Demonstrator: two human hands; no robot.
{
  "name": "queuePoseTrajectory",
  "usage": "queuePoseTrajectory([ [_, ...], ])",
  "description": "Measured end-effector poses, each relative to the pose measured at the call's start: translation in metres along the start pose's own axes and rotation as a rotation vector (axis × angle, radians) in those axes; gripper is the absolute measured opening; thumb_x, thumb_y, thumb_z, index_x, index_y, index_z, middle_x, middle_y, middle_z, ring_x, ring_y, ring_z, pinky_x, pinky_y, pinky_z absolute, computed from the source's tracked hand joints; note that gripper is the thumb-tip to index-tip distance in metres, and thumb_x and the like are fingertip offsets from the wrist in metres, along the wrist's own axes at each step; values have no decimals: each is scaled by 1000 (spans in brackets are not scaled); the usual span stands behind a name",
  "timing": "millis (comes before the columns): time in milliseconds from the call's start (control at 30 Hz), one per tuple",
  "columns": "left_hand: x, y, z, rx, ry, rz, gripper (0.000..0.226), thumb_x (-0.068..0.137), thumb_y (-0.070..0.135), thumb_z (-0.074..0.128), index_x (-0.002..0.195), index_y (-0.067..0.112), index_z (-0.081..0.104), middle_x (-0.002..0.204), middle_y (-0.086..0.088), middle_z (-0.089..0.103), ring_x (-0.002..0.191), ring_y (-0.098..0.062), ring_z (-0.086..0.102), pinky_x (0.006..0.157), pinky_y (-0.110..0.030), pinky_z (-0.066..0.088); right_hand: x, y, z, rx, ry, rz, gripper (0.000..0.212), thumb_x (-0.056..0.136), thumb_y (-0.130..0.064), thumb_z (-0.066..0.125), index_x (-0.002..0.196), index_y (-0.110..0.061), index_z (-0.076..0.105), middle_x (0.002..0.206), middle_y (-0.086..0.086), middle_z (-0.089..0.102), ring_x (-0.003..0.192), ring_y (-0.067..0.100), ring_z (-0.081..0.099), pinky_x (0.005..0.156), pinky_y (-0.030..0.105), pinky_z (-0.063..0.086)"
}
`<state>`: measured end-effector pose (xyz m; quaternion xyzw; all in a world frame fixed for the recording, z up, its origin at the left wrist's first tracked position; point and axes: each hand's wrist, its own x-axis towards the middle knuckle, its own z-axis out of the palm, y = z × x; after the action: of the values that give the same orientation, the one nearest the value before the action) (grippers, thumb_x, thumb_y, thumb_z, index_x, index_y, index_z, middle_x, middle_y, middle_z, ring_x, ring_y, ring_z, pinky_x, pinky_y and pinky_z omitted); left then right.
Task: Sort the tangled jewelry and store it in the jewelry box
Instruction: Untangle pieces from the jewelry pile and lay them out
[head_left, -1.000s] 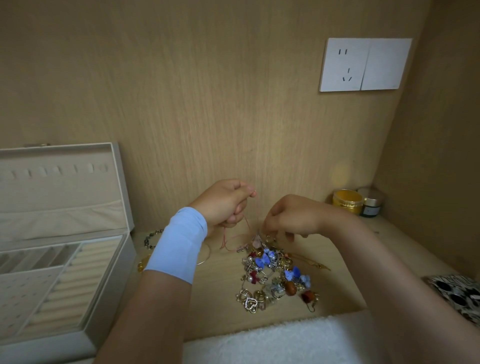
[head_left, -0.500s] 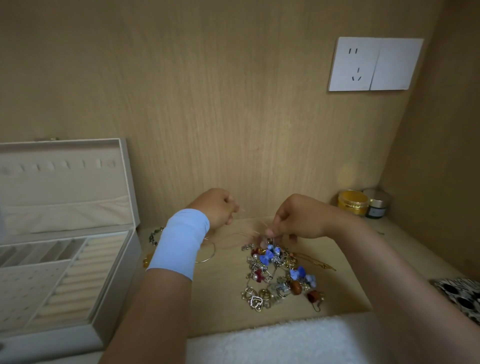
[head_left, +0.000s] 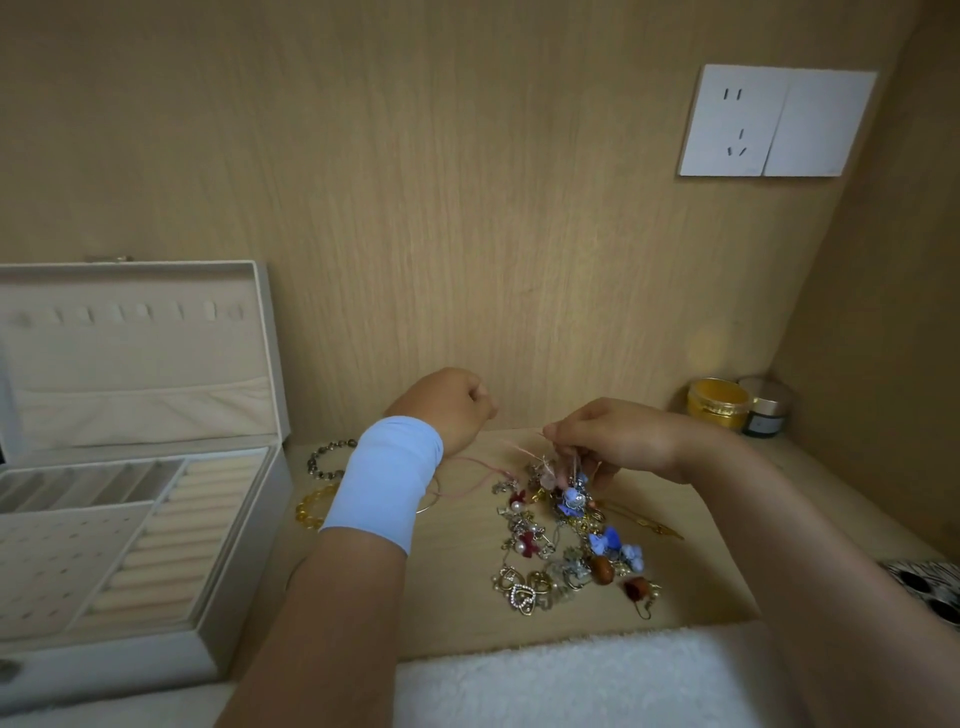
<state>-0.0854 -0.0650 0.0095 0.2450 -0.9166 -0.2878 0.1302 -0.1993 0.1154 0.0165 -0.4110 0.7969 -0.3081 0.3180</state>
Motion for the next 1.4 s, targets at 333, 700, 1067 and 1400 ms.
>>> queuePoseTrajectory([
  [333, -1, -2, 12, 52, -39, 13, 18, 96, 33, 56, 85, 24, 67, 86, 8, 66, 87, -16, 63, 78, -29, 48, 1, 1, 7, -3, -145, 39, 23, 102, -28, 56, 93, -10, 67, 78, 6, 69, 64, 18, 65, 59, 32, 54],
  [700, -18, 32, 36, 22, -62, 235, 10, 95, 30, 60, 92, 33, 69, 106, 13, 62, 99, -9, 56, 90, -29, 44, -20, 14, -35, -443, -2, 248, 13, 85, -22, 75, 98, -25, 77, 66, -13, 68, 62, 8, 64, 53, 22, 45],
  [1067, -19, 36, 58, 112, -320, 203, 29, 83, 24, 74, 109, 36, 66, 107, 16, 64, 102, -3, 60, 98, -25, 47, -15, 25, -24, -601, -40, 381, 25, 78, -37, 76, 64, -18, 69, 46, -8, 58, 62, 16, 58, 60, 26, 46],
  [1400, -21, 53, 70, -290, -288, 231, 27, 94, 19, 64, 121, 25, 65, 113, 9, 70, 108, -7, 63, 103, -29, 45, -27, 10, -41, -89, 70, 84, 17, 92, -16, 57, 93, -2, 67, 88, 13, 76, 78, 24, 73, 70, 35, 59],
])
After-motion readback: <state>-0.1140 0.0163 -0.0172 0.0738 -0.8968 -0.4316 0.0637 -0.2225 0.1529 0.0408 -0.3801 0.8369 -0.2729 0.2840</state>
